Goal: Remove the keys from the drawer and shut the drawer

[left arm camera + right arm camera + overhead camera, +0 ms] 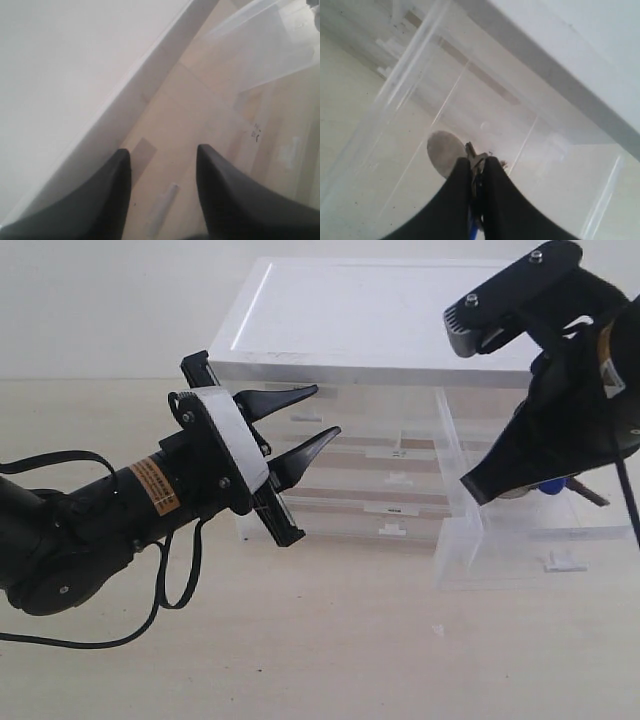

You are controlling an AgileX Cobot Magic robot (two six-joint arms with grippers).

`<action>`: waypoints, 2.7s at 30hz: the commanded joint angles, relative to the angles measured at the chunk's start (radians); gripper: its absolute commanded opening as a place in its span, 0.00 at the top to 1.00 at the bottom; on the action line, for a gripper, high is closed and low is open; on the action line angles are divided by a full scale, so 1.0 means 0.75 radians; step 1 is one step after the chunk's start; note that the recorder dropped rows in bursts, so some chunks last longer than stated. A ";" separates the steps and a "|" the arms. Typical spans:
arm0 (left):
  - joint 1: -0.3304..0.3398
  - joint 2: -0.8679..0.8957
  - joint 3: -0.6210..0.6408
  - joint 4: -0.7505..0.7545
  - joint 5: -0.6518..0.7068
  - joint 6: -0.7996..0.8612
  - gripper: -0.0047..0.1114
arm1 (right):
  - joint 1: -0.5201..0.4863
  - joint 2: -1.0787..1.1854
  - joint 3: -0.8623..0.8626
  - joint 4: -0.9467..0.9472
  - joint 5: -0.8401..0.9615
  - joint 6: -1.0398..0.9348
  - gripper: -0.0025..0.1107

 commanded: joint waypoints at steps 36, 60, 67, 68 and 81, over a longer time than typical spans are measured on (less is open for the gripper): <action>-0.006 -0.312 0.174 0.227 -0.015 0.069 0.92 | 0.054 -0.180 -0.320 0.113 -0.021 -0.206 0.98; -0.006 -1.134 0.395 -0.829 0.032 -0.257 0.92 | 0.200 0.299 -0.320 0.087 -0.361 -0.139 0.98; -0.006 -1.134 0.395 -0.829 0.035 -0.255 0.92 | 0.200 0.440 -0.320 0.084 -0.377 -0.130 0.98; -0.006 -1.134 0.395 -0.829 0.035 -0.255 0.92 | 0.200 0.449 -0.320 0.082 -0.406 -0.127 0.98; -0.006 -1.134 0.395 -0.829 0.035 -0.255 0.92 | 0.200 0.540 -0.320 -0.127 -0.294 -0.045 0.98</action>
